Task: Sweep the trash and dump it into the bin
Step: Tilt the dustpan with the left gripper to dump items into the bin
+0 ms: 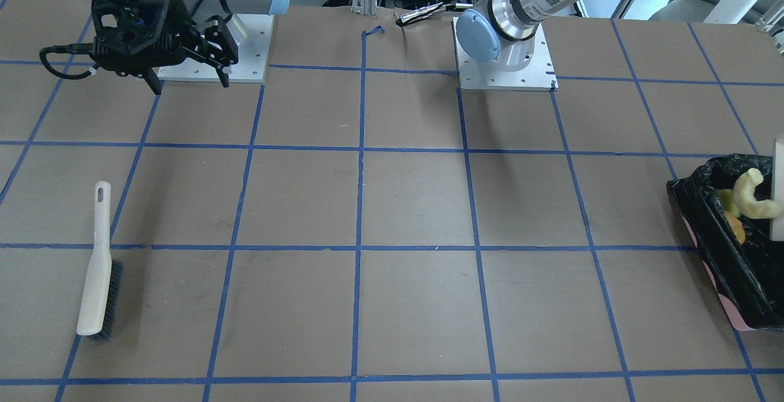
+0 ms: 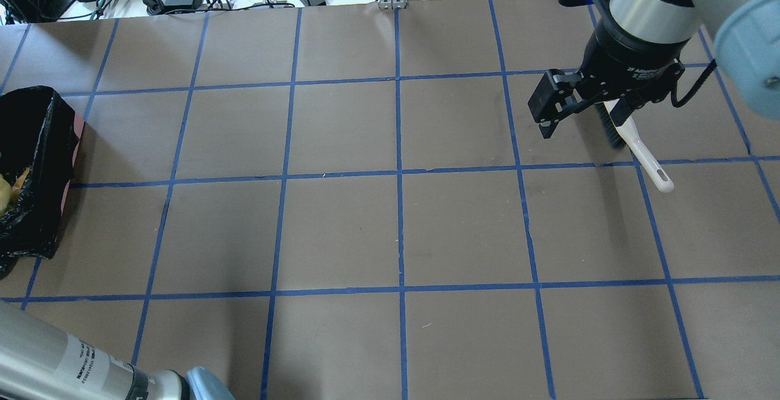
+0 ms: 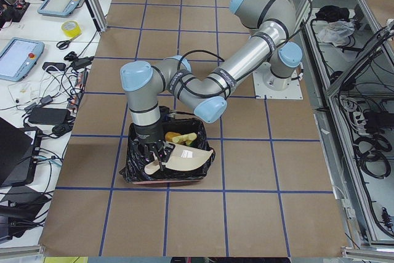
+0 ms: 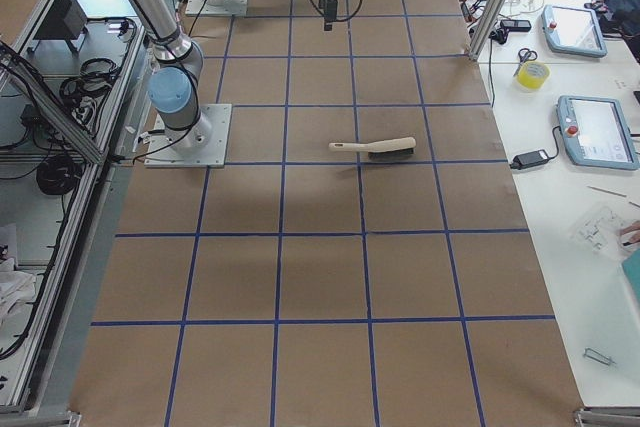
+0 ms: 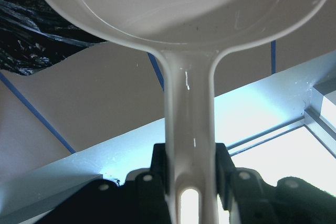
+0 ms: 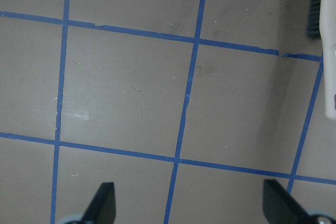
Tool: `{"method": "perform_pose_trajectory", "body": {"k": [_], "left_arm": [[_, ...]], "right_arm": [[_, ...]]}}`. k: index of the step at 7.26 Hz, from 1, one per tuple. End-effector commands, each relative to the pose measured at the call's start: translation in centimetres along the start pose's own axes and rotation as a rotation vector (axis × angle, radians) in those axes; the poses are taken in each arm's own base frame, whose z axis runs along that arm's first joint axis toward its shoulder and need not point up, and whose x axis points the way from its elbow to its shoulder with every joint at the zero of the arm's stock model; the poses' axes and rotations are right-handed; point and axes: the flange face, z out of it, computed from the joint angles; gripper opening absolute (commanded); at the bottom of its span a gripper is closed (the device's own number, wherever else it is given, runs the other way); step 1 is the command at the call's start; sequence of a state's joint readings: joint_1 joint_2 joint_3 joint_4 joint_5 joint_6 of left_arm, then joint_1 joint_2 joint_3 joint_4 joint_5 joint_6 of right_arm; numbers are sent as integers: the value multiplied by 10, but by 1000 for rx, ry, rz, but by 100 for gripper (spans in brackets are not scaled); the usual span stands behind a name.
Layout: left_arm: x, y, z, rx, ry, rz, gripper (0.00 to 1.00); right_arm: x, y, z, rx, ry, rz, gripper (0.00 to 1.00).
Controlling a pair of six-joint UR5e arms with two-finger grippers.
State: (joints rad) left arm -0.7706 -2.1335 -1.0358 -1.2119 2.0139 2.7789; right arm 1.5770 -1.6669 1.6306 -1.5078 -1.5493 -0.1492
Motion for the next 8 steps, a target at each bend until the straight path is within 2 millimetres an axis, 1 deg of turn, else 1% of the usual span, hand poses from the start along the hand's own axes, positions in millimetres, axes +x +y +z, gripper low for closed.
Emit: {"method": "perform_pose_trajectory", "body": {"k": [1,2,3,5,6,8], "left_arm": [[-2,-1,-3,0,-12,6,0],[-1,0,-3,24,-56,8,0],[-5,-2,-5,62,-113,15,0],[-7,-4,-25,133,-181,32,0],[-8,-6,-38,212,-224,39,0],[-21,-18,-49,334,-282,18,0]], "right_arm": [[0,-1,0,2,0,-3,100],[1,-1,0,7,1,6,100],[7,-3,0,12,1,20,100],[26,-5,-2,14,-1,69,100],[27,-5,-2,16,1,66,100],[27,-5,-2,13,1,69,100]]}}
